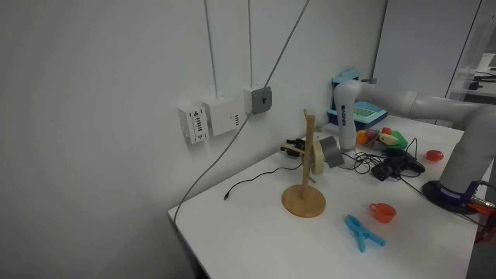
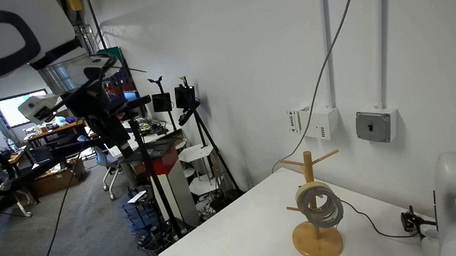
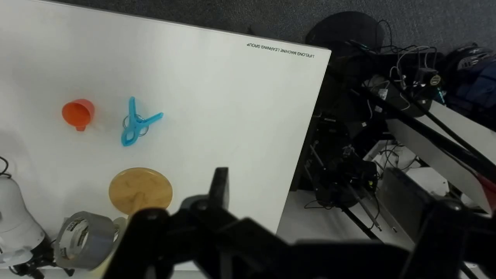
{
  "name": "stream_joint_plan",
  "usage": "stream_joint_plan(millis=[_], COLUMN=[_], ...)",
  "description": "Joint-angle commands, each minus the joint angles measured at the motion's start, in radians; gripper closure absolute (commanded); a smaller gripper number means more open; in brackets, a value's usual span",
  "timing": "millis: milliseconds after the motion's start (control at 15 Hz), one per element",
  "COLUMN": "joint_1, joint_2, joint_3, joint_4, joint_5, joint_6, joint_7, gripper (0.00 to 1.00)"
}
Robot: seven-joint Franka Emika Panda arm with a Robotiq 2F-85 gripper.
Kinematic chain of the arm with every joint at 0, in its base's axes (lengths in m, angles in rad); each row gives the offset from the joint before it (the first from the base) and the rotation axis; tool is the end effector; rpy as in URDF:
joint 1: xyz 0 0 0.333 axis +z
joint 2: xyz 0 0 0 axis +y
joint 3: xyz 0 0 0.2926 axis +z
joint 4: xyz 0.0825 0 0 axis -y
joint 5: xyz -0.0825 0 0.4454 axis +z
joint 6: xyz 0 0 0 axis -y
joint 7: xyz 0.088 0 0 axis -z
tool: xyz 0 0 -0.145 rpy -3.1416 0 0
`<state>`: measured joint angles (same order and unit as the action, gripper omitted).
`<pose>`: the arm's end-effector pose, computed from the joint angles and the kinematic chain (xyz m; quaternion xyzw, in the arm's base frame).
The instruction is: Unhang the masking tape from the tree
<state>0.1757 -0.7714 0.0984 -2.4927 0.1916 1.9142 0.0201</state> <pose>0.4024 0.1333 0.4888 -0.9894 -0.0920 -0.0868 0.0709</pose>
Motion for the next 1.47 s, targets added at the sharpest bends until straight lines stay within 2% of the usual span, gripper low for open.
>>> stream_joint_plan(millis=[0,667,933,1400], joint_1=[-0.007,-0.014,-0.040,-0.127], joint_2=[0.000,0.010,0.028,0.092], joint_3=[0.005,0.015,0.034,0.038], joint_4=[0.002,0.006,-0.004,-0.058], joint_5=[0.004,-0.015,-0.072,-0.246], joint_6=[-0.003,-0.011,-0.018,0.010], joint_7=[-0.004,0.001,0.023,0.093], gripper=[0.00,0.00,0.00,0.00])
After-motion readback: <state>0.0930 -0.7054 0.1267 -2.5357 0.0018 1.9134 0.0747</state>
